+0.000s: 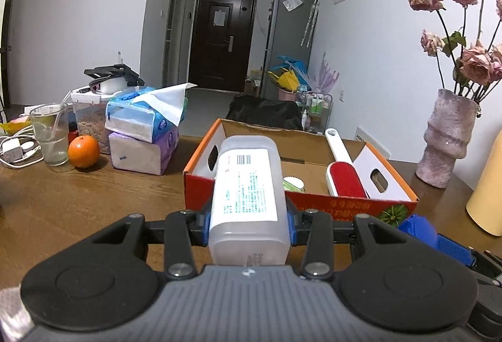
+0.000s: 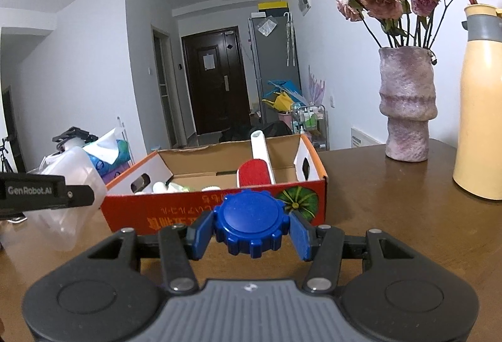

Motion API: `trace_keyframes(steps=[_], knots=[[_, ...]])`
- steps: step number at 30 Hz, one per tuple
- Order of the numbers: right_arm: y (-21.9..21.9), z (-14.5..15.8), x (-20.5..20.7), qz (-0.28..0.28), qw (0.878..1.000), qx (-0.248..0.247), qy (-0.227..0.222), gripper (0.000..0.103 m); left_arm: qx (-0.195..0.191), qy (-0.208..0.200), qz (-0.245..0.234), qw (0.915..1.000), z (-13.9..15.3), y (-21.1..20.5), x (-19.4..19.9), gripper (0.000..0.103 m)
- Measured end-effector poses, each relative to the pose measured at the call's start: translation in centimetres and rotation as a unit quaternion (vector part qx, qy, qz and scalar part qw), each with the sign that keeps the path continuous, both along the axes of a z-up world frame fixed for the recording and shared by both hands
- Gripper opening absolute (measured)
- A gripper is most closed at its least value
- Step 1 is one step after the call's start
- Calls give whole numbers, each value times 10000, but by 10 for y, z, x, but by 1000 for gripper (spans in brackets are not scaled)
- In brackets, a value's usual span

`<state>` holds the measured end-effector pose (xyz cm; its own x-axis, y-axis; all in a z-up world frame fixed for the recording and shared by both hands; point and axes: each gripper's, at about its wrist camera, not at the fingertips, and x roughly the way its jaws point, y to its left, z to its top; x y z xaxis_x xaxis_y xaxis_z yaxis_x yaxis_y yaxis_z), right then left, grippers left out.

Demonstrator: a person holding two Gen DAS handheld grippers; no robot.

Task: Organize rigid objects
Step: 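Carry the blue cap and white container with both grippers over the cardboard box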

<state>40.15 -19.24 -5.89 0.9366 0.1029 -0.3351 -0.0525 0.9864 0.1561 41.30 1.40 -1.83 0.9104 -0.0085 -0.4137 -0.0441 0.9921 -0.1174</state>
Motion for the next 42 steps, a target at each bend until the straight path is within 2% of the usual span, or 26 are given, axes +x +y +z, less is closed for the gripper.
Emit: trace_keyframes(steps=[22, 42], knots=[[4, 11, 63, 5, 9998, 151, -162, 52, -9, -134, 53, 9999, 4, -7, 66, 42], [17, 12, 126, 171, 9996, 1, -235, 52, 195, -224, 55, 9995, 4, -9, 122, 42]])
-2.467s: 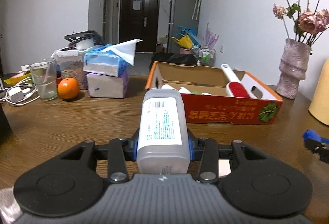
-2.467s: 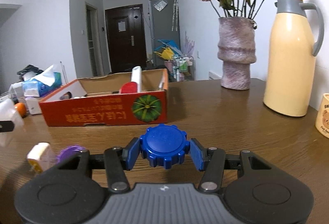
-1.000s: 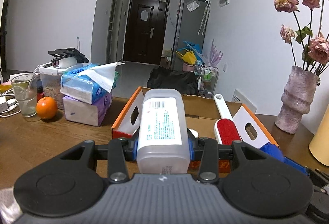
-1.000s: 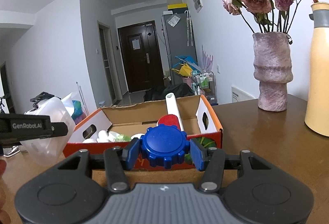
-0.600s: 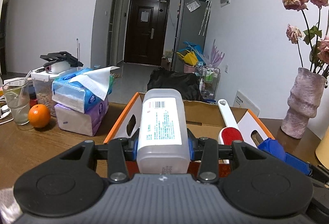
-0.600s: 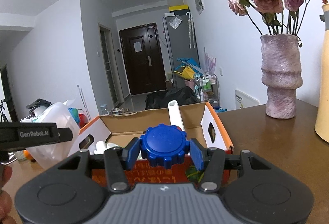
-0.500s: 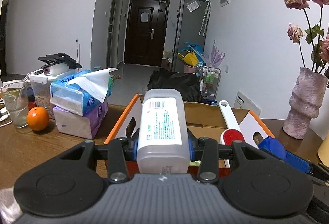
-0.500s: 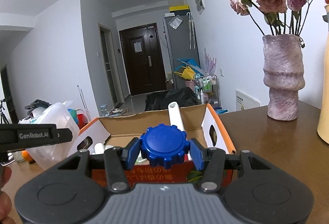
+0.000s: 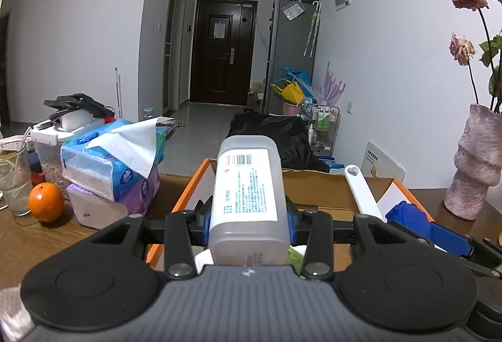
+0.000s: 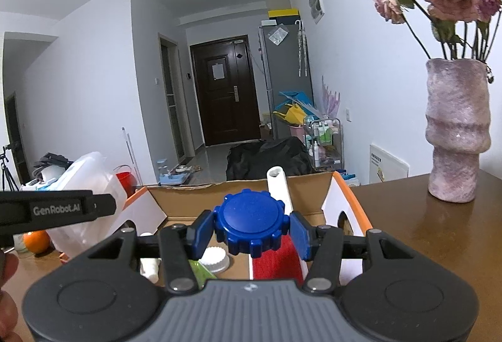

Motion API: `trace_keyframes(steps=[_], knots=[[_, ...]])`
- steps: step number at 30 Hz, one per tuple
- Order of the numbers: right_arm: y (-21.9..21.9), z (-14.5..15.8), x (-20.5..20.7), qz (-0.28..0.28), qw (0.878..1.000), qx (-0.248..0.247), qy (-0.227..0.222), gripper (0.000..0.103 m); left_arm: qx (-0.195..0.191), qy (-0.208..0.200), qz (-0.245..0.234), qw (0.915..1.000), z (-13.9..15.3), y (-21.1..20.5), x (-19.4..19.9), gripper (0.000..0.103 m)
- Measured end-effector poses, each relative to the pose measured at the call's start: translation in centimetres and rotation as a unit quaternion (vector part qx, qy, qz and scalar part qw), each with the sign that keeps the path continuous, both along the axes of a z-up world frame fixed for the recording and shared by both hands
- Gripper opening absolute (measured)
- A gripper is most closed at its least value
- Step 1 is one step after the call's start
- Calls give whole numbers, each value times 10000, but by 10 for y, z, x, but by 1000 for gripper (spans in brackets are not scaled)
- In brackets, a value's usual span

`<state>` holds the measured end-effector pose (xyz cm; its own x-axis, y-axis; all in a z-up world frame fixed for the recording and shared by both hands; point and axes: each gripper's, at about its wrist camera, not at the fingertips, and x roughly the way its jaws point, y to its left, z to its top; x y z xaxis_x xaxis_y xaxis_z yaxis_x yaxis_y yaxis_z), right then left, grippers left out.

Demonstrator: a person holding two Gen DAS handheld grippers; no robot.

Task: Organize rigid objects
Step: 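Carry the blue cap and white container with both grippers over the cardboard box, then open both grippers to drop the blue cap and container into the box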

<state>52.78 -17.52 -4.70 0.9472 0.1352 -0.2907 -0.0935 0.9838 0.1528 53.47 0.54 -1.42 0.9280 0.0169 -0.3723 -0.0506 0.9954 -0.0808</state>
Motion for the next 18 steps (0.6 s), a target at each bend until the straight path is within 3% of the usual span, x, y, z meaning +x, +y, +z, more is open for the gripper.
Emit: trace_keyframes(steps=[18], knots=[[9, 3, 36, 191, 9996, -216, -4, 52, 253, -73, -39, 9996, -1, 4, 38, 42]])
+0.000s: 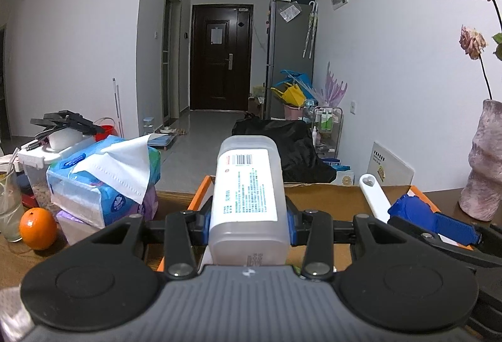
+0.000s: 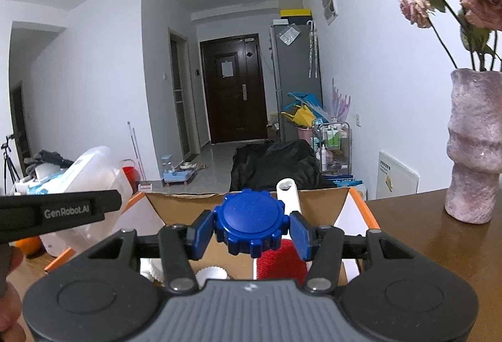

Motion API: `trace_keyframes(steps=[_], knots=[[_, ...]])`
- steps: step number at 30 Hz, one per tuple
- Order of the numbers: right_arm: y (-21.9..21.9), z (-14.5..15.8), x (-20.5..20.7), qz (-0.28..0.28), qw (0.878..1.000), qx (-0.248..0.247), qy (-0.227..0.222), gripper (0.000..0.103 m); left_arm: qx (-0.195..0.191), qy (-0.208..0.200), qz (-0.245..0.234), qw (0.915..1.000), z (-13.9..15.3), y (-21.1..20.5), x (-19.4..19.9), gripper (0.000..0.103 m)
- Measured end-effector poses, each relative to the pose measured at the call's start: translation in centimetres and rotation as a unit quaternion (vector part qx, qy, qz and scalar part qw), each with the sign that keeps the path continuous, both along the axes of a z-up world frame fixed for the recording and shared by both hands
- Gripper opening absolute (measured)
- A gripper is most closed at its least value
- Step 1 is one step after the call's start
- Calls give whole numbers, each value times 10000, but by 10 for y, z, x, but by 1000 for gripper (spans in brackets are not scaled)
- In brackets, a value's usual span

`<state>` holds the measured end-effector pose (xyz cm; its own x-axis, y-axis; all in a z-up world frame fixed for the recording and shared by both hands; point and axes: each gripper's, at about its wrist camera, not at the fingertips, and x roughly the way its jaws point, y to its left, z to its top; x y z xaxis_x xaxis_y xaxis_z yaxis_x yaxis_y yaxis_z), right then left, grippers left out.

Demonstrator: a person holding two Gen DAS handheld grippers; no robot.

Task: Organize rigid objects
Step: 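Open both grippers to drop the blue cap and container into the box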

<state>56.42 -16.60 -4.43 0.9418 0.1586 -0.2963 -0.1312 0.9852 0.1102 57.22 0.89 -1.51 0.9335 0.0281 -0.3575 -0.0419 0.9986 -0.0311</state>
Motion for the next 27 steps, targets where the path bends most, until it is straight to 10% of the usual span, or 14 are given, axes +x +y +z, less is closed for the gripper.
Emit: trace_keyframes(steps=[6, 9, 12, 27], knots=[[1, -2, 9, 79, 9997, -159, 140, 52, 71, 63, -61, 9999, -2, 1, 4, 47], [-1, -4, 12, -13, 9995, -249, 218, 55, 113, 20, 7, 9999, -1, 1, 3, 83], [-6, -3, 13, -154, 9993, -217, 258, 92, 179, -136, 149, 9996, 2, 2, -2, 101], [-14, 3, 4, -301, 9991, -235, 170, 103, -98, -8, 261, 9996, 6, 14, -3, 103]])
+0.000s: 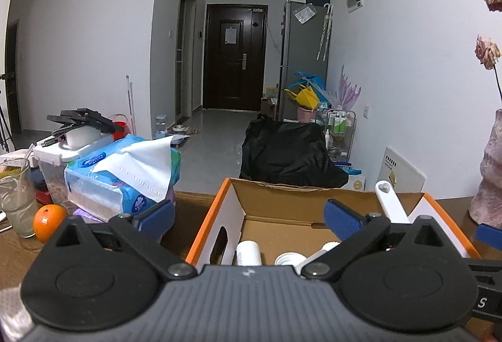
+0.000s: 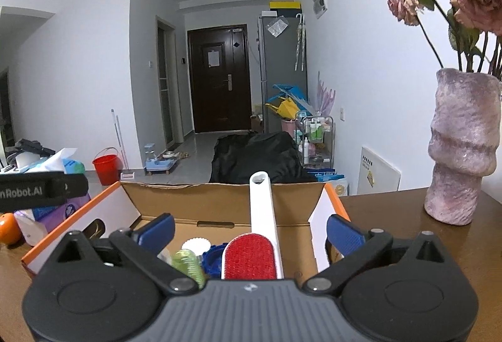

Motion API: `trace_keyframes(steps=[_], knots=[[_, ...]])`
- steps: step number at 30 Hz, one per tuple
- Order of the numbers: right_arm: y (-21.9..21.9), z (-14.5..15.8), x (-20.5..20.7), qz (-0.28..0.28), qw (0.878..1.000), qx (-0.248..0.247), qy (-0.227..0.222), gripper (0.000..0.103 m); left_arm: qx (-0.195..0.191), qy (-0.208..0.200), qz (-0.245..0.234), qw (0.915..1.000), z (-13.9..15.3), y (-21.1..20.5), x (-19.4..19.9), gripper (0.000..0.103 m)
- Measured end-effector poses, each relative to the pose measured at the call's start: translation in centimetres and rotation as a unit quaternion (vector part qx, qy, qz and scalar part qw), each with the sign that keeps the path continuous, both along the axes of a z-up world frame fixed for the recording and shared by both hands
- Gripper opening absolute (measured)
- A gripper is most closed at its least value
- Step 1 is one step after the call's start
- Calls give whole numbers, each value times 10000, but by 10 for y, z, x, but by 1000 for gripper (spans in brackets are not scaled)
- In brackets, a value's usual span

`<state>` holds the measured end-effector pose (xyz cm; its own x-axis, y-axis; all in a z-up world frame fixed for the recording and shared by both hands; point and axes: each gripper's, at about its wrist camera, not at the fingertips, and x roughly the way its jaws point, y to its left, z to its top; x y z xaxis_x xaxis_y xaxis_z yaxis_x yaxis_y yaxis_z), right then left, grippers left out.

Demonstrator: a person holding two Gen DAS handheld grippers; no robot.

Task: Organize rigid objects
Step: 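Open both grippers to drop the blue cap and container into the box, then move the left gripper back to the table and grasp the white plug adapter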

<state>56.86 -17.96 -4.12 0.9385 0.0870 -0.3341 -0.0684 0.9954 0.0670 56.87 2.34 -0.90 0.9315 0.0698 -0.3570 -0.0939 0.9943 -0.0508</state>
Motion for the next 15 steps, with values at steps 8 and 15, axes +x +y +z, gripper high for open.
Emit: trace_keyframes(steps=[8, 15], knots=[[-7, 9, -19, 151, 9998, -70, -95, 103, 177, 7, -149, 9997, 8, -8, -22, 103], [-9, 9, -43, 325, 9991, -237, -130, 103, 136, 34, -278, 9995, 8, -10, -45, 103]])
